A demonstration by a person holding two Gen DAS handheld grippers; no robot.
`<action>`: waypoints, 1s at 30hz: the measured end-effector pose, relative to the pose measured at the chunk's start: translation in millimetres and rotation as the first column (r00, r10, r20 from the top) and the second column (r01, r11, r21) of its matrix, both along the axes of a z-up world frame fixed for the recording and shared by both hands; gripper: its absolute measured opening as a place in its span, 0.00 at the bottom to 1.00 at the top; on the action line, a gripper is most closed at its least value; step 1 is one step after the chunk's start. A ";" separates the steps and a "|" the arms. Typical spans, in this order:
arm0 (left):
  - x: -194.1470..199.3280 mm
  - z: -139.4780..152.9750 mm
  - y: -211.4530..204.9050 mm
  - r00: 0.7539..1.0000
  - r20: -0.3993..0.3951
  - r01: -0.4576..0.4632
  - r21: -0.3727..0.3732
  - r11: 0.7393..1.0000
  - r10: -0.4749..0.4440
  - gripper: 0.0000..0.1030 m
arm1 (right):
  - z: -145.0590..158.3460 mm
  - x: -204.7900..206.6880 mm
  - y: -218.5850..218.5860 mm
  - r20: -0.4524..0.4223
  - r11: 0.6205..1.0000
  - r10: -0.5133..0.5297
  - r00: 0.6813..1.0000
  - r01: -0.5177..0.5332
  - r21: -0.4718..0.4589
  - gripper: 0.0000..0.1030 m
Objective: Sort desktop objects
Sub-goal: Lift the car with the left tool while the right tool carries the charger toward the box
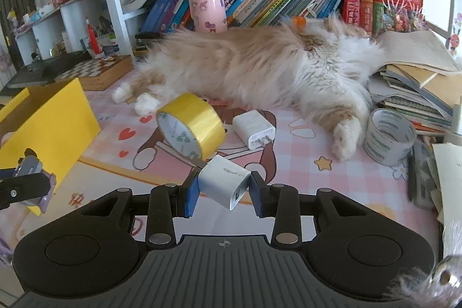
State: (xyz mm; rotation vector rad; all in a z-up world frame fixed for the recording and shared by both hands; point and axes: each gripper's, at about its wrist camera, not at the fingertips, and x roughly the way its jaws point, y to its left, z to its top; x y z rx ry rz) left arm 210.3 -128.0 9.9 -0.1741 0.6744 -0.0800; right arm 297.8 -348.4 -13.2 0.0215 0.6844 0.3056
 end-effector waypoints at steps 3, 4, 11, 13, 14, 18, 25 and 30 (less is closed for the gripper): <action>-7.3 3.6 5.0 1.000 0.003 0.025 -0.013 1.000 -0.025 0.62 | 5.4 -15.0 3.3 -0.005 1.000 -0.014 1.000 0.014 0.008 0.33; -9.3 5.1 6.5 0.999 0.005 0.035 -0.013 0.999 -0.035 0.62 | 7.1 -20.2 5.0 -0.005 1.000 -0.019 1.000 0.019 0.010 0.33; -28.9 14.3 21.4 0.995 0.038 0.093 0.011 0.996 -0.093 0.62 | 14.3 -48.7 16.7 -0.005 0.998 -0.061 0.998 0.061 0.010 0.33; -36.4 15.8 27.5 0.994 0.044 0.098 0.012 0.995 -0.099 0.62 | 15.3 -57.8 22.4 -0.009 0.998 -0.067 0.998 0.067 0.011 0.33; -39.8 16.1 30.3 0.994 0.046 0.101 0.016 0.995 -0.102 0.62 | 15.7 -62.4 25.6 -0.010 0.998 -0.067 0.998 0.067 0.012 0.33; -51.2 16.2 41.5 0.991 0.051 0.123 0.023 0.992 -0.124 0.62 | 15.6 -81.4 40.3 -0.016 0.998 -0.068 0.998 0.068 0.019 0.33; -76.7 11.4 66.3 0.989 0.047 0.137 0.034 0.990 -0.139 0.62 | 9.7 -114.7 72.3 -0.054 0.997 -0.078 0.995 0.080 0.019 0.33; -95.9 5.2 85.8 0.991 0.030 0.130 0.035 0.991 -0.131 0.62 | 10.4 -134.2 92.8 -0.053 0.997 -0.073 0.996 0.073 -0.004 0.33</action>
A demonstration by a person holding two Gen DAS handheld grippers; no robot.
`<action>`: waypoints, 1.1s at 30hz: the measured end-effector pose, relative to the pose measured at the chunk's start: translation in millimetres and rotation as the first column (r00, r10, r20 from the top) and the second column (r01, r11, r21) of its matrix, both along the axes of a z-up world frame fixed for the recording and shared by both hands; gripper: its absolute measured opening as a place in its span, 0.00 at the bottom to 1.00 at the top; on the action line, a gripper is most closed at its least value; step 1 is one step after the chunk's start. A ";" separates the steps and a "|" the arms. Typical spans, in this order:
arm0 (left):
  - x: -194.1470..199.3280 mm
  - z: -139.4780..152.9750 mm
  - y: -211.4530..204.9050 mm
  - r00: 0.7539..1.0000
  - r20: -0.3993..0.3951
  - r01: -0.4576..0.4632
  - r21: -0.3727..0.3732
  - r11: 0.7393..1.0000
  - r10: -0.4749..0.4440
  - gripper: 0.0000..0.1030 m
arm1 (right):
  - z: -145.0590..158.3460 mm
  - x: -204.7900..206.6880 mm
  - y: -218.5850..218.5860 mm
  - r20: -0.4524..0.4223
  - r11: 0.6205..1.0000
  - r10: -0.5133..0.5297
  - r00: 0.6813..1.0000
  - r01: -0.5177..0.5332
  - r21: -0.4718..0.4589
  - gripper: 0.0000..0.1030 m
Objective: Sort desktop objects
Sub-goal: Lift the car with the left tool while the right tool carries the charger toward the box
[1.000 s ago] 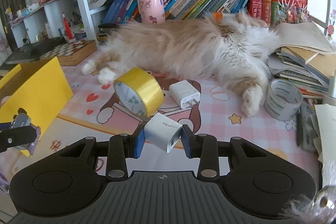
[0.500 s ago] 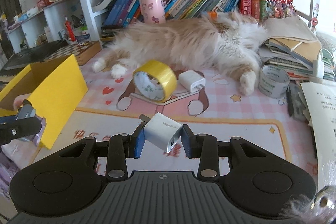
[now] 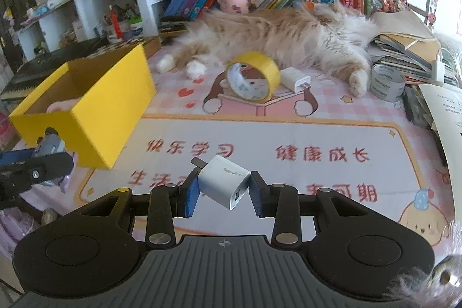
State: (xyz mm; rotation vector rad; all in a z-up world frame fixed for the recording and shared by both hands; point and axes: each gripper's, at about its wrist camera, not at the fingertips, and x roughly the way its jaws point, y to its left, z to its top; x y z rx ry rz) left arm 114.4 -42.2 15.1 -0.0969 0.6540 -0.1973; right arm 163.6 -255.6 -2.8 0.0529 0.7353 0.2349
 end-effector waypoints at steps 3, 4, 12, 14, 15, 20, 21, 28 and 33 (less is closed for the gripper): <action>-9.7 -0.4 14.0 1.000 -0.004 -0.008 -0.013 1.000 0.008 0.62 | -0.5 -14.1 13.7 -0.005 1.000 0.012 1.000 -0.012 -0.005 0.33; -12.7 -0.5 17.5 1.000 -0.005 -0.006 -0.012 1.000 0.006 0.62 | -1.1 -18.1 16.6 -0.006 1.000 0.014 1.000 -0.014 -0.006 0.33; -39.6 -4.6 46.5 1.000 -0.026 0.014 -0.004 1.000 -0.015 0.62 | -8.8 -50.7 49.6 -0.034 1.000 0.014 0.999 -0.013 0.007 0.33; -46.3 -6.0 54.3 0.999 -0.032 0.016 0.000 1.000 -0.016 0.62 | -11.5 -58.1 57.9 -0.040 1.000 0.018 0.999 -0.017 0.011 0.33; -49.7 -6.8 58.4 0.999 -0.035 0.018 0.001 1.000 -0.018 0.62 | -13.0 -61.8 62.3 -0.044 1.000 0.021 0.999 -0.020 0.013 0.33; -64.3 -11.1 75.4 0.999 -0.050 0.020 0.005 1.000 -0.020 0.62 | -20.2 -77.3 84.5 -0.067 0.999 0.035 0.997 -0.034 0.022 0.33; -66.6 -11.5 78.7 0.999 -0.052 0.017 0.005 1.000 -0.017 0.62 | -21.2 -79.8 89.1 -0.071 0.999 0.040 0.997 -0.039 0.023 0.33; -79.4 -13.4 96.8 0.998 -0.061 -0.008 -0.012 1.000 0.007 0.62 | -24.6 -90.7 112.6 -0.095 0.996 0.087 0.992 -0.085 0.019 0.33; -84.9 -15.3 107.5 0.997 -0.066 -0.032 -0.031 0.999 0.030 0.62 | -25.6 -96.0 127.0 -0.108 0.991 0.133 0.985 -0.133 0.006 0.33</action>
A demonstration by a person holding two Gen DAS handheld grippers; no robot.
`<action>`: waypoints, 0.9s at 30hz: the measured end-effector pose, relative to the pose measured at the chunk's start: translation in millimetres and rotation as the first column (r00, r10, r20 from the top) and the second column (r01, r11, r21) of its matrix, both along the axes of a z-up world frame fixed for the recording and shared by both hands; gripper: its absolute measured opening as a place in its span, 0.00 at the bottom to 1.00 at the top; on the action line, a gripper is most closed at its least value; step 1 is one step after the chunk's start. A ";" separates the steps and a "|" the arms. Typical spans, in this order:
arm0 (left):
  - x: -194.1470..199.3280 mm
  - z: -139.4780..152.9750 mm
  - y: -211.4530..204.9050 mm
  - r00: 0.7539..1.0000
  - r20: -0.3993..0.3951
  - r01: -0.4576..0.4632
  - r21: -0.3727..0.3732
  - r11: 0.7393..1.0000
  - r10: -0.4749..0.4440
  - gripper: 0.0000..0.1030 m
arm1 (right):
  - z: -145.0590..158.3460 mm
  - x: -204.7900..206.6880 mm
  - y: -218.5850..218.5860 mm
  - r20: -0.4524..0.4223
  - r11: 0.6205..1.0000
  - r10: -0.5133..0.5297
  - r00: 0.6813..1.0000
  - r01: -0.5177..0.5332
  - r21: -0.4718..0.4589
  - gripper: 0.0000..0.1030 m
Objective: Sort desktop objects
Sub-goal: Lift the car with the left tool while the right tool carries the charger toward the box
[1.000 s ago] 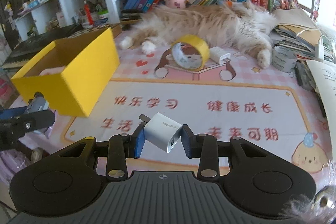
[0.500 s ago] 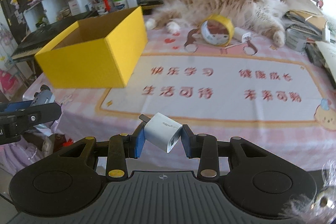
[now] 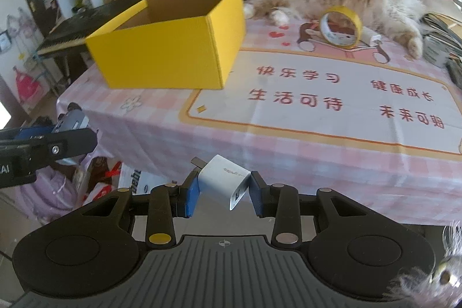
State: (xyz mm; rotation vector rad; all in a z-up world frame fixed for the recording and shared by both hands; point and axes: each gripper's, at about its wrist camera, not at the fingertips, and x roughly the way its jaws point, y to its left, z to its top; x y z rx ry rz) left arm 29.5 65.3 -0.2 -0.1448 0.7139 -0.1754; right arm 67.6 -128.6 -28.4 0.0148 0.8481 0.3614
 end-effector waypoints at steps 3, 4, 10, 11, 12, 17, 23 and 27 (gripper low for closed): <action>-1.3 -1.8 4.6 1.000 -0.007 -0.016 -0.013 1.000 0.016 0.62 | -0.3 -3.4 8.4 -0.008 0.999 0.032 0.999 -0.032 -0.009 0.33; -1.8 -2.3 6.3 1.000 -0.008 -0.021 -0.018 1.000 0.020 0.62 | -0.5 -4.4 11.4 -0.011 0.999 0.045 0.999 -0.045 -0.014 0.33; -3.1 -5.4 13.2 0.999 -0.013 -0.032 -0.028 0.999 0.031 0.62 | -1.3 -8.6 25.3 -0.019 0.994 0.104 0.994 -0.104 -0.040 0.33; -3.2 -5.6 14.1 0.999 -0.012 -0.034 -0.030 0.999 0.033 0.62 | -1.4 -8.6 27.3 -0.019 0.993 0.109 0.994 -0.109 -0.043 0.33; -3.2 -5.6 15.0 0.999 -0.011 -0.036 -0.031 0.999 0.036 0.62 | -1.4 -8.0 28.9 -0.020 0.992 0.114 0.993 -0.114 -0.046 0.33; -3.6 -5.2 19.0 0.999 -0.004 -0.052 -0.030 0.998 0.052 0.62 | 0.0 -4.7 36.9 -0.020 0.989 0.137 0.990 -0.138 -0.055 0.33; -2.9 -4.3 23.0 0.998 0.000 -0.064 -0.027 0.998 0.064 0.62 | 4.0 -0.5 48.0 -0.004 0.984 0.170 0.985 -0.170 -0.052 0.33; -2.8 -2.7 25.8 0.997 0.005 -0.075 -0.024 0.997 0.075 0.62 | 7.6 2.3 53.7 0.004 0.982 0.186 0.983 -0.186 -0.041 0.33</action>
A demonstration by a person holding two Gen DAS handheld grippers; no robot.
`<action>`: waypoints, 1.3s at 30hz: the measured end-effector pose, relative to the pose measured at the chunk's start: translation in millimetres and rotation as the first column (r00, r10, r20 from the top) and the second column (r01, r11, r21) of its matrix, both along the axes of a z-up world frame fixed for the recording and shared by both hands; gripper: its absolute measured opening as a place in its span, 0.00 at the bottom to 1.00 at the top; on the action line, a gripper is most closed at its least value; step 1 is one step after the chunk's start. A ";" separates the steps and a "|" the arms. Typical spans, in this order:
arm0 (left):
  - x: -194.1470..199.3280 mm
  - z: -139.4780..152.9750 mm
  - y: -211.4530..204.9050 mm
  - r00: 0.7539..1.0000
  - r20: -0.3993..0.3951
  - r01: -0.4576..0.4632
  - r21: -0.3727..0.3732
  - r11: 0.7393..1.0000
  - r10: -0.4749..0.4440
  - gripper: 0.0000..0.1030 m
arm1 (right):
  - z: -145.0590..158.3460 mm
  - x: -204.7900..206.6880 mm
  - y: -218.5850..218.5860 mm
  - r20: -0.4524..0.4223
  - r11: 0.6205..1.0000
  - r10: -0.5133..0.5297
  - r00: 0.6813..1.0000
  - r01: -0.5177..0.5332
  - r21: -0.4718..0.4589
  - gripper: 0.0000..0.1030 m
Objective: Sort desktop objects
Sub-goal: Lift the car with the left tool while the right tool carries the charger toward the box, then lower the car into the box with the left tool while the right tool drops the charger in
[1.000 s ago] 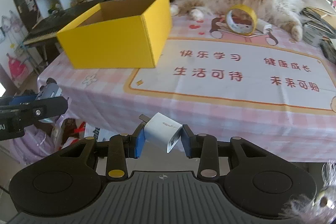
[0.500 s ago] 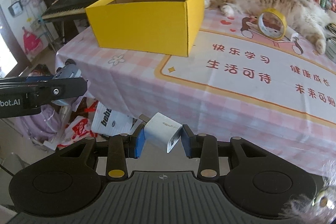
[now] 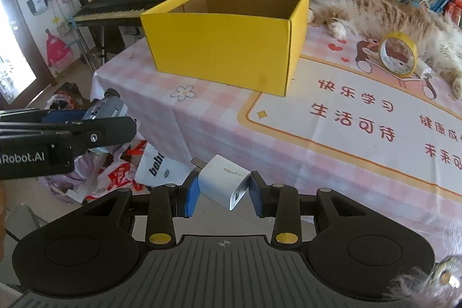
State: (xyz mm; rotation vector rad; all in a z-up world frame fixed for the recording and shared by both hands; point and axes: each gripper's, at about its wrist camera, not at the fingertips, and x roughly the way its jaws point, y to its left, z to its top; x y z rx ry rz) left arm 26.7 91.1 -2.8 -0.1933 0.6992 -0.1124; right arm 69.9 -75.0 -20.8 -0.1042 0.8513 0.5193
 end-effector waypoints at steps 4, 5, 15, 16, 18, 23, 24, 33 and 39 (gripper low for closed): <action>2.9 2.3 2.0 1.000 0.003 -0.019 -0.002 1.000 0.019 0.62 | 2.8 3.6 3.7 0.001 1.000 0.013 1.000 -0.013 0.009 0.33; 4.3 2.7 2.0 1.000 0.004 -0.020 -0.001 1.000 0.020 0.62 | 3.8 4.9 3.9 0.002 1.000 0.016 1.000 -0.016 0.012 0.33; 32.7 13.0 7.5 0.995 0.042 -0.091 0.007 0.996 0.091 0.62 | 21.2 39.0 6.4 0.009 0.996 0.017 1.000 -0.017 0.086 0.33; 37.1 15.4 8.2 0.994 0.050 -0.100 0.009 0.995 0.100 0.62 | 24.4 43.8 7.4 0.018 0.996 0.024 1.000 -0.026 0.091 0.33; 46.5 19.4 9.7 0.991 0.066 -0.118 0.011 0.993 0.117 0.62 | 31.0 53.1 9.3 0.036 0.994 0.042 0.998 -0.045 0.099 0.33; 75.1 27.4 8.1 0.982 0.099 -0.164 0.014 0.986 0.162 0.62 | 48.4 80.0 7.7 0.090 0.991 0.073 0.993 -0.083 0.109 0.33; 80.4 28.2 7.8 0.980 0.105 -0.170 0.012 0.985 0.168 0.62 | 51.2 86.5 6.8 0.100 0.990 0.076 0.992 -0.087 0.109 0.33; 135.3 37.2 -7.6 0.965 0.177 -0.203 0.022 0.979 0.196 0.62 | 78.3 156.3 -3.0 0.211 0.988 0.093 0.973 -0.116 0.100 0.33; 175.5 30.8 -4.9 0.960 0.163 -0.239 0.037 0.970 0.230 0.62 | 77.6 207.1 3.7 0.227 0.986 0.135 0.965 -0.154 0.065 0.33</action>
